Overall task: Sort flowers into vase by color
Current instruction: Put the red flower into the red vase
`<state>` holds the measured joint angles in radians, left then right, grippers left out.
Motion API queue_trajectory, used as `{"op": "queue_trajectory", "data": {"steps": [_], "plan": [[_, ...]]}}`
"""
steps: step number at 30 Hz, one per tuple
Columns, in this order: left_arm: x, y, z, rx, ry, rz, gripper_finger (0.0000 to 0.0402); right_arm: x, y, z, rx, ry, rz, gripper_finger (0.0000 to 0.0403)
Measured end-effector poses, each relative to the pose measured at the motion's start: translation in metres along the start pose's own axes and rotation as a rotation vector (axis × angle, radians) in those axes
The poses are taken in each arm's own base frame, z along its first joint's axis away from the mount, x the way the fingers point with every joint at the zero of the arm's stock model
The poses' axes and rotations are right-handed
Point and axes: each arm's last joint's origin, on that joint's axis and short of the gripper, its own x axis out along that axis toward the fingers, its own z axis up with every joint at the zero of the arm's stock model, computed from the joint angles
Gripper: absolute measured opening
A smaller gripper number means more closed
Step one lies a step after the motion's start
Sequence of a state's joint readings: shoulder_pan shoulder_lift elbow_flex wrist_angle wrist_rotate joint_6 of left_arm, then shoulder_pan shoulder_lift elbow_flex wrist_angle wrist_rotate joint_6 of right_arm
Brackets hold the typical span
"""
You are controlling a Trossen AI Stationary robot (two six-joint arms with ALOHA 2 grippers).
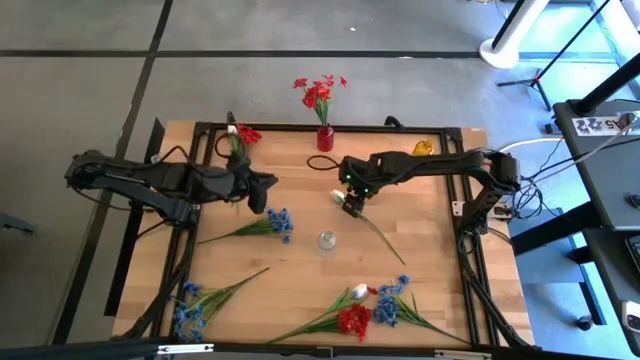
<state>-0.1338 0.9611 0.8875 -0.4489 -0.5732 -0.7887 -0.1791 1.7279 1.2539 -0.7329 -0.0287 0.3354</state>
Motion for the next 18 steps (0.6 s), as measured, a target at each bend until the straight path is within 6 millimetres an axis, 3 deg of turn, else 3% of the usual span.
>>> {"op": "queue_trajectory", "data": {"steps": [11,18], "plan": [[0.004,-0.01,-0.01,-0.074,-0.038,0.03,0.0074,0.053,-0.001,-0.011,-0.045,-0.078,-0.069,0.0227],[0.007,-0.014,-0.014,-0.174,-0.064,0.055,0.0074,0.07,0.005,-0.022,-0.043,-0.001,-0.121,0.0139]]}}
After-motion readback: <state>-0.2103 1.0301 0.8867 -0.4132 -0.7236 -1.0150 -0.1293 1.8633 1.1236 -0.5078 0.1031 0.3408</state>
